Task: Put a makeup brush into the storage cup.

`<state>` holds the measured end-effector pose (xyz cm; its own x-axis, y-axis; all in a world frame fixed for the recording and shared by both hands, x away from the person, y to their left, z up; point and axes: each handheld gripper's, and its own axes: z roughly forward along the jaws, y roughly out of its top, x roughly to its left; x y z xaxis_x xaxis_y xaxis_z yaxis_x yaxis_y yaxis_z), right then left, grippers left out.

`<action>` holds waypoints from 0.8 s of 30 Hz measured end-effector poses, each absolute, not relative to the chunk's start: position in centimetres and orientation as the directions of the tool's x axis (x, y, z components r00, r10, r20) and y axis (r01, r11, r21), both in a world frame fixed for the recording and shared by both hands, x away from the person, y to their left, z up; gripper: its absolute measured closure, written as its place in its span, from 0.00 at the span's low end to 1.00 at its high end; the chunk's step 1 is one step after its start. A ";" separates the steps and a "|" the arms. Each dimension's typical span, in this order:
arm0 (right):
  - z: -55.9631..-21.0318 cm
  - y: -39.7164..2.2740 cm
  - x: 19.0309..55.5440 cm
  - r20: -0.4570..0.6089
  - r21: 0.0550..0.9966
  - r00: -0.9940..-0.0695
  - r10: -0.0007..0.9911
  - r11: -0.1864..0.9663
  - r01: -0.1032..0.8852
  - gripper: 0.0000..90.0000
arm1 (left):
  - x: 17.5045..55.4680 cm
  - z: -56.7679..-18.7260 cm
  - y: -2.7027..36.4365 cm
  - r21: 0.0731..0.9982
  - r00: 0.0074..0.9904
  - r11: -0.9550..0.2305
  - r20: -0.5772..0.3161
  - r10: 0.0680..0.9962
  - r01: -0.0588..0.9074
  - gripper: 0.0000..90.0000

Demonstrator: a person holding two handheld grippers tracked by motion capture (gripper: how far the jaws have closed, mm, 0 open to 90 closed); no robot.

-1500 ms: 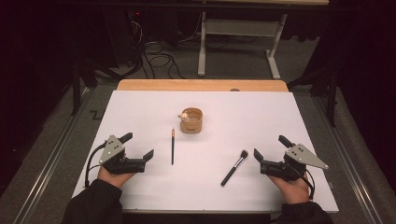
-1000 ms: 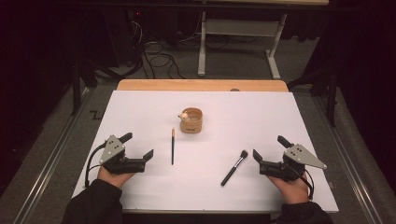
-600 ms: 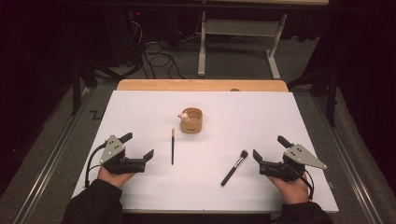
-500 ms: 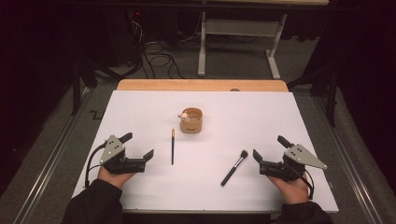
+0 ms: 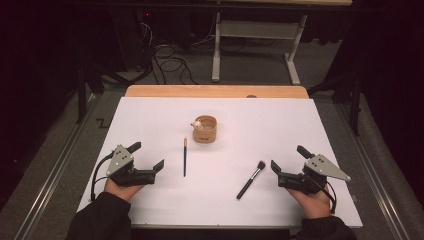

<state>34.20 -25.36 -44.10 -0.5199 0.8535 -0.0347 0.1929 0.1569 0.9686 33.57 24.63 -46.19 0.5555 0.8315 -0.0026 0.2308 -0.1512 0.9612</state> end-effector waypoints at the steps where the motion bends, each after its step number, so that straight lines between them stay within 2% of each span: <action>1: -44.1 -25.4 34.2 -0.037 0.969 -0.520 0.853 0.158 0.190 0.00 | 33.6 -46.2 24.6 0.961 0.554 -0.150 -0.004 0.833 0.231 0.02; 24: -44.1 -25.4 34.3 -0.033 0.967 -0.518 0.855 0.158 0.198 0.00 | 34.0 -46.1 26.0 0.962 0.494 -0.105 -0.034 0.869 0.252 0.02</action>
<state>34.31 -25.38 -44.12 -0.5184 0.8545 -0.0332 0.1984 0.1579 0.9673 33.96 26.03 -46.08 0.4937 0.8690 -0.0344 0.2522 -0.1052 0.9619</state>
